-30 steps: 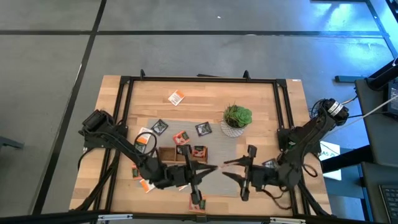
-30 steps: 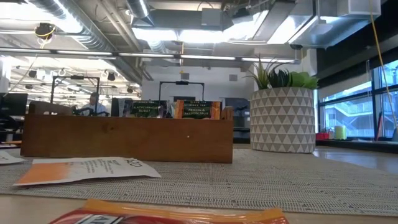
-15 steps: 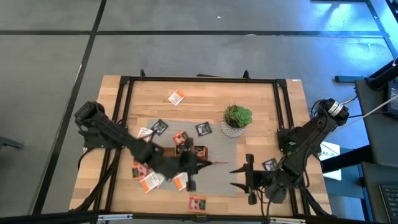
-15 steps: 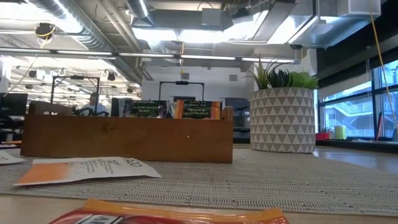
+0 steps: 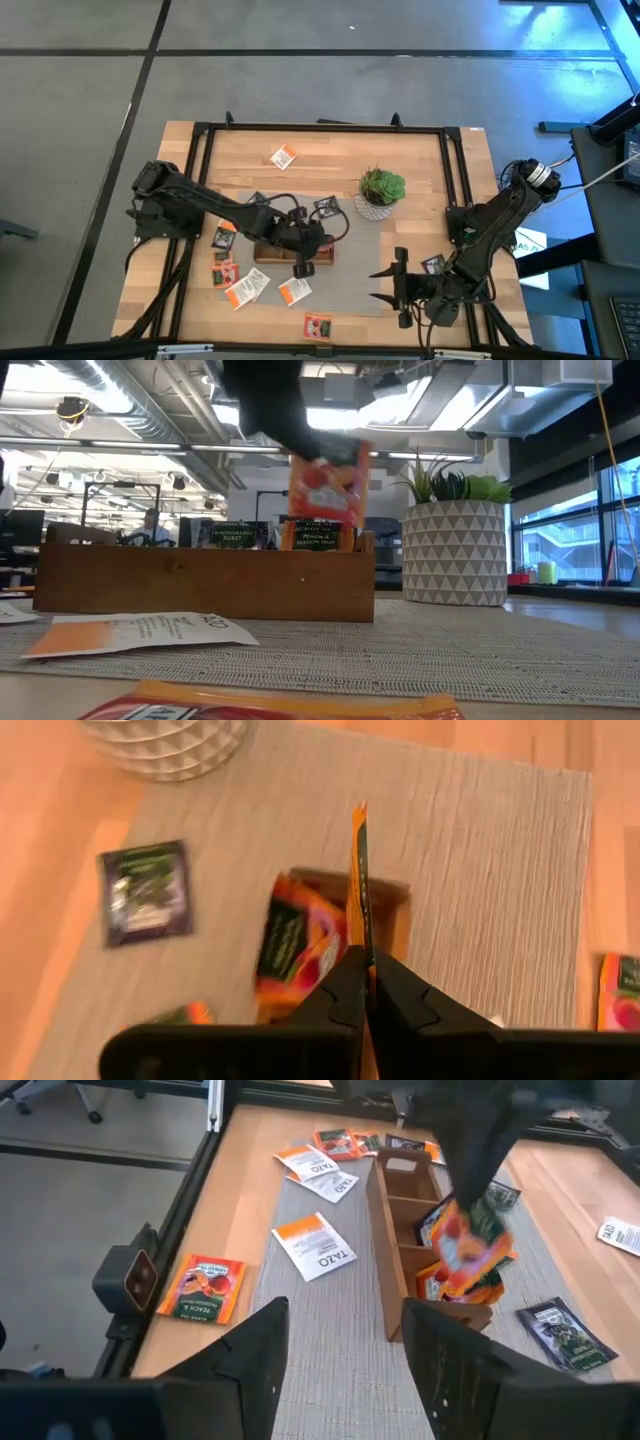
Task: Pick & Place Tea
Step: Put the orange tea bag into the right section of the wooden organizer
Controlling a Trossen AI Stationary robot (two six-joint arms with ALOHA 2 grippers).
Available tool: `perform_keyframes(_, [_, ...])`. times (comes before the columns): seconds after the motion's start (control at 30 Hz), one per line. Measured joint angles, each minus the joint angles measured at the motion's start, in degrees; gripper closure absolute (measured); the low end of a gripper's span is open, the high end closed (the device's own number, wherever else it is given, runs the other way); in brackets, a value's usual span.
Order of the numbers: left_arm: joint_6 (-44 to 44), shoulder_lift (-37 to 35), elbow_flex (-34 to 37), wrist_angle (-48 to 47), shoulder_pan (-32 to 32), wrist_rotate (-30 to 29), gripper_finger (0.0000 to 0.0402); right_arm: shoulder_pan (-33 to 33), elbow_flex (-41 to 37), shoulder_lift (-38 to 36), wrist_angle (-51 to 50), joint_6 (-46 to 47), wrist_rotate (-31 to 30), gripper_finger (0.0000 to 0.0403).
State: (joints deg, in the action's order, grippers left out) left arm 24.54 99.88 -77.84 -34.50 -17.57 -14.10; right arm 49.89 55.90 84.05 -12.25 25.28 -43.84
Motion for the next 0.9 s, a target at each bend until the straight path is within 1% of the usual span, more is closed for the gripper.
perform_keyframes(0.1, [-0.09, 1.55, -0.02, 0.11, 0.63, 1.19, 0.0399, -0.26, 0.0, 0.36, -0.07, -0.08, -0.02, 0.0207])
perform_keyframes(0.2, [0.19, 2.26, -0.03, -0.28, 0.86, 0.55, 0.0399, -0.51, 0.0, 0.73, -0.13, -0.03, 0.0, 0.0207])
perform_keyframes(0.4, [0.19, 1.11, 0.0, -1.24, 0.25, 0.59, 0.0399, -0.49, 0.0, 0.77, -0.35, -0.04, 0.33, 0.0207])
perform_keyframes(0.47, [0.22, 0.62, -0.04, -3.0, 0.03, 0.51, 0.0399, -0.49, 0.0, 0.77, -0.38, -0.04, 0.38, 0.0207])
perform_keyframes(0.57, [0.85, 0.62, 0.02, -4.24, -0.1, -0.62, 0.0399, -0.59, 0.0, 0.77, -0.42, 0.01, 0.39, 0.0207])
perform_keyframes(0.9, [-2.17, 2.29, 0.0, -3.54, 0.16, -1.56, 0.0399, -0.7, 0.0, 0.77, -0.46, -0.02, 0.39, 0.0207])
